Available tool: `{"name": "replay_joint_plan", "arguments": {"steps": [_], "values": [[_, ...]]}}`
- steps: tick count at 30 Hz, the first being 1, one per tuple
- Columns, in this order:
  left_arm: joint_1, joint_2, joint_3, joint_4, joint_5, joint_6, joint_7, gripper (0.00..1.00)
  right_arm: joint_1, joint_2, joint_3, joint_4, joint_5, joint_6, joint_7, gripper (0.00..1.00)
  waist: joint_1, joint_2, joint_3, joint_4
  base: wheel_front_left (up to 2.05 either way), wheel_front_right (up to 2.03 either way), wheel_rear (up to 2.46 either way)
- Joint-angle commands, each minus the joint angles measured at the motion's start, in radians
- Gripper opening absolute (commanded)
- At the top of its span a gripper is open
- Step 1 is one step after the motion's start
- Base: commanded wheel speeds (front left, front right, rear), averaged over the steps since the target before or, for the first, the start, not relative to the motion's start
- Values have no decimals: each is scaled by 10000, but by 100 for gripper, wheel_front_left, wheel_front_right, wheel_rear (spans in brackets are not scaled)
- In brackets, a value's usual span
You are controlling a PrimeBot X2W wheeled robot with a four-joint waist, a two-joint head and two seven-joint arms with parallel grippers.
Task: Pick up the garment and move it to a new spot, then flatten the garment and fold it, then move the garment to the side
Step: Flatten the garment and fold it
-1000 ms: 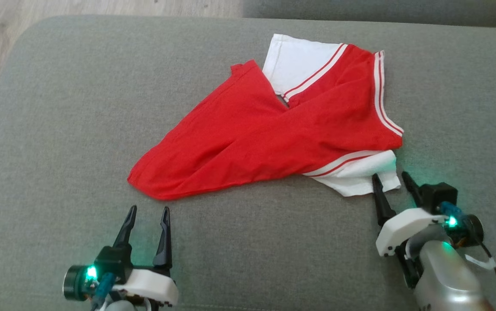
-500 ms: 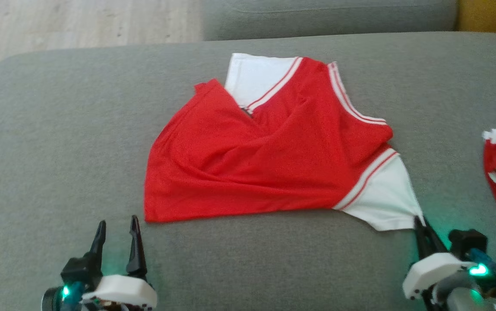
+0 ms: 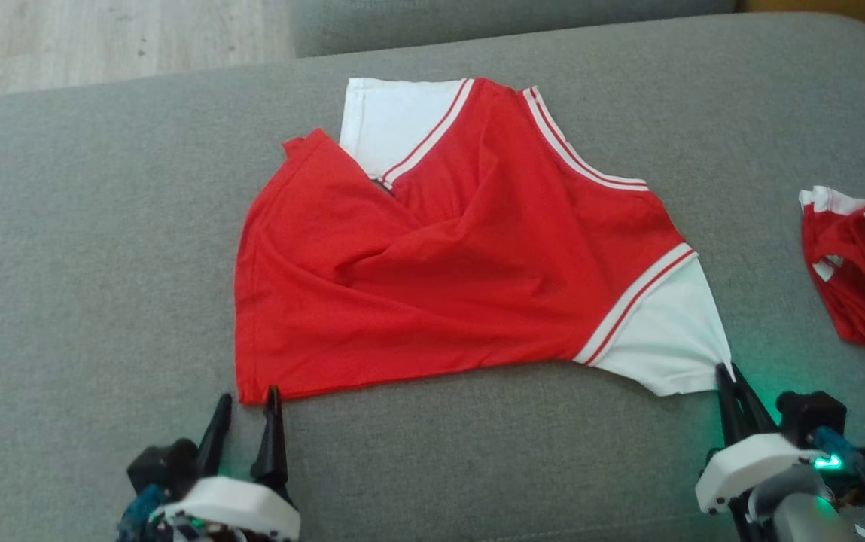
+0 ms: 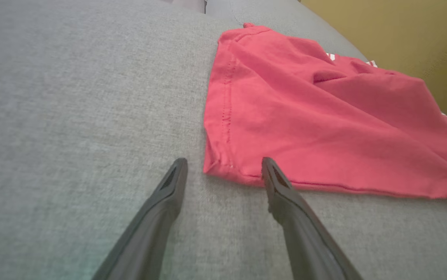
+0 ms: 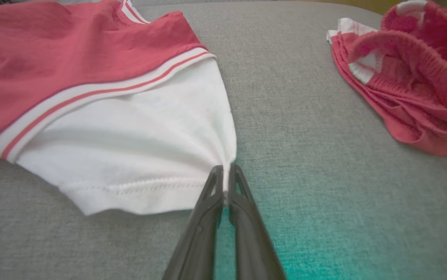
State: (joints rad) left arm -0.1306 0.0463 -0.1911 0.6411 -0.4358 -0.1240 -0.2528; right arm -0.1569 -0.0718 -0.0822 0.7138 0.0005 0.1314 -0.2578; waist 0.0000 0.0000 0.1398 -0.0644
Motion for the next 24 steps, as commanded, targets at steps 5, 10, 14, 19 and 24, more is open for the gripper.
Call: {"name": "replay_joint_plan", "arguments": {"steps": [5,10,14,19,24], "values": [[-611,39,-137,223,-321,-60,-90,100,-527,34,473,-512,156,-7,-40,0,0,0,213,-207,0,0,0],[-819,39,-1035,703,-798,-64,-90,0,-588,49,619,-891,371,-7,-40,0,0,0,254,-282,0,0,0],[-936,57,-651,252,-709,-65,-90,0,-593,90,784,-1564,894,-7,-40,0,0,0,24,-211,0,0,0],[-792,132,157,-1224,-319,-66,-90,0,-638,126,1053,-3337,2107,-7,-40,0,0,0,-680,-61,0,0,0],[-1440,815,437,-2754,-115,-66,-90,0,-1313,-179,1056,-4659,3431,-7,-40,0,0,0,-1410,109,0,0,0]]}}
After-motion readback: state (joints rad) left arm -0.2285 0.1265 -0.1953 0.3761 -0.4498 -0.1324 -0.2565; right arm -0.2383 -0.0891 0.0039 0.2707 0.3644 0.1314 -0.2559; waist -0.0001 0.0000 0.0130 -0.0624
